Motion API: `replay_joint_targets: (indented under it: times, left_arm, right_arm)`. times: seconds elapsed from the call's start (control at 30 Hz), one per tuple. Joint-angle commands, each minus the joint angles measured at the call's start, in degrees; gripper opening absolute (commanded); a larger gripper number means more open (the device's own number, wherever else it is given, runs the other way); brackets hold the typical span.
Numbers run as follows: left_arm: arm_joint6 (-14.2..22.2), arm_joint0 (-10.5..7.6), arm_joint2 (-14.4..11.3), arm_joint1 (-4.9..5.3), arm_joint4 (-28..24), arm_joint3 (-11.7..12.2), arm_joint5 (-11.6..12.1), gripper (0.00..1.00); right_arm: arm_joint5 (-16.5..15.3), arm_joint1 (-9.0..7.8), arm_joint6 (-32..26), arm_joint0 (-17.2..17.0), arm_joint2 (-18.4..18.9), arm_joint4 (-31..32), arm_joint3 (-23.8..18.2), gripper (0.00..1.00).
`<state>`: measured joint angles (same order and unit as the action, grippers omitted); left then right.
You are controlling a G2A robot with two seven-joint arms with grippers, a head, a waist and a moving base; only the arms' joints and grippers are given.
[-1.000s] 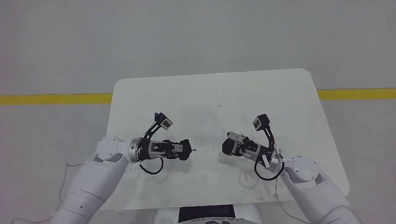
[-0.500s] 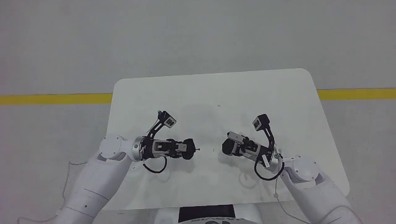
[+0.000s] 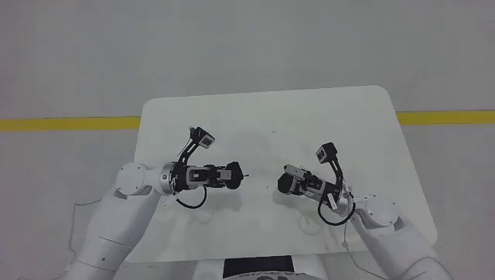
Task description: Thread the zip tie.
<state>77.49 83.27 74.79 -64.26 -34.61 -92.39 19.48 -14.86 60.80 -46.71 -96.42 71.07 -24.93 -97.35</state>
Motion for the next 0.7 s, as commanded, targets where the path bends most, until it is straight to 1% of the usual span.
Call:
replay_joint_targets:
  times: [0.0, 0.1, 0.17, 0.3, 0.67]
  left_arm:
    - [0.74, 0.21, 1.42, -0.62, 1.63, -0.59, 0.0, 0.0]
    - [2.15, 0.73, 3.01, -1.83, 1.91, -0.99, 0.0, 0.0]
    - [2.15, 1.17, 3.43, -2.59, 2.43, -1.36, 0.0, 0.0]
    - [2.15, 1.76, 3.77, -3.6, 2.87, -1.33, 0.0, 0.0]
    - [2.15, 1.8, 3.8, -3.69, 3.18, -1.3, 0.0, 0.0]
  right_arm:
    - [0.0, 0.0, 0.0, 0.0, 0.0, 0.0, 0.0, 1.0]
    - [0.0, 0.0, 0.0, 0.0, 0.0, 0.0, 0.0, 1.0]
    - [0.0, 0.0, 0.0, 0.0, 0.0, 0.0, 0.0, 1.0]
    - [0.0, 0.0, 0.0, 0.0, 0.0, 0.0, 0.0, 1.0]
    - [0.0, 0.0, 0.0, 0.0, 0.0, 0.0, 0.0, 1.0]
